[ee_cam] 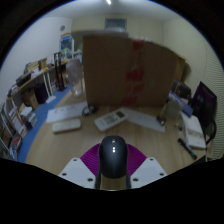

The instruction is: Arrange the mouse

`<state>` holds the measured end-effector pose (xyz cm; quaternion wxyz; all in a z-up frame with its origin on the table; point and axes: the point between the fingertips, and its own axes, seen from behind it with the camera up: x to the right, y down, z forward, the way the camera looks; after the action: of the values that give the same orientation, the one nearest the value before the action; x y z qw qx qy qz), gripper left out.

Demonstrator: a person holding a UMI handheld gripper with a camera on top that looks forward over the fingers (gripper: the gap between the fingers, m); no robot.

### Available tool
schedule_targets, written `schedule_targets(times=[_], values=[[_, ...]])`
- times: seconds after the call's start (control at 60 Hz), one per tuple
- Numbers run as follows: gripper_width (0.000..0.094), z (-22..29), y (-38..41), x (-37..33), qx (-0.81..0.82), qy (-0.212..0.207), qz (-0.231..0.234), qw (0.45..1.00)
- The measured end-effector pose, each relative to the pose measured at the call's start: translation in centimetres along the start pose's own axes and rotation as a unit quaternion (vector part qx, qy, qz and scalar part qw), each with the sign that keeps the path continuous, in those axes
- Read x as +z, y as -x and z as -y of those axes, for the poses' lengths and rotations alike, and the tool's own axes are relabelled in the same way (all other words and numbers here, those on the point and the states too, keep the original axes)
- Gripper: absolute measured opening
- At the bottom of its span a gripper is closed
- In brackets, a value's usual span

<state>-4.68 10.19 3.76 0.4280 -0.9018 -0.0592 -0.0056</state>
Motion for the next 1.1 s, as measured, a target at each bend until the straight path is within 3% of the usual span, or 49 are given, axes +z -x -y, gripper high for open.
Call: schedule_targets(times=[0.183, 0.283, 0.45, 0.567, 0.733, 0.75, 0.783, 0.833, 0.867, 0.883, 1.0, 1.1], values=[[0.0334, 10.1, -6.1, -12.5, -0.001, -0.131, -0.012, 0.991], [0.0334, 10.9, -14.4, -16.9, -0.017, -0.156, -0.056, 0.986], [0.0334, 0.2, -27.6, -16.1, -0.007, -0.093, -0.106, 0.99], [0.0341, -8.4, -30.2, -12.9, 0.029, -0.043, -0.065, 0.997], [0.0377, -14.8, -30.9, -9.4, 0.052, -0.007, -0.042, 0.998], [0.0397, -15.6, -31.0, -9.2, 0.051, 0.0, -0.042, 0.998], [0.0429, -14.9, -31.3, -9.1, 0.053, -0.028, -0.038, 0.997], [0.0465, -15.0, -31.5, -9.0, 0.072, -0.029, -0.036, 0.996], [0.0536, -15.3, -31.3, -8.8, 0.08, -0.016, -0.034, 0.996], [0.0516, -15.8, -31.1, -8.1, 0.083, -0.011, -0.034, 0.996], [0.0845, -15.9, -31.2, -10.5, 0.088, 0.032, -0.049, 0.994], [0.0831, -15.1, -30.3, -13.3, 0.098, 0.027, -0.055, 0.993]])
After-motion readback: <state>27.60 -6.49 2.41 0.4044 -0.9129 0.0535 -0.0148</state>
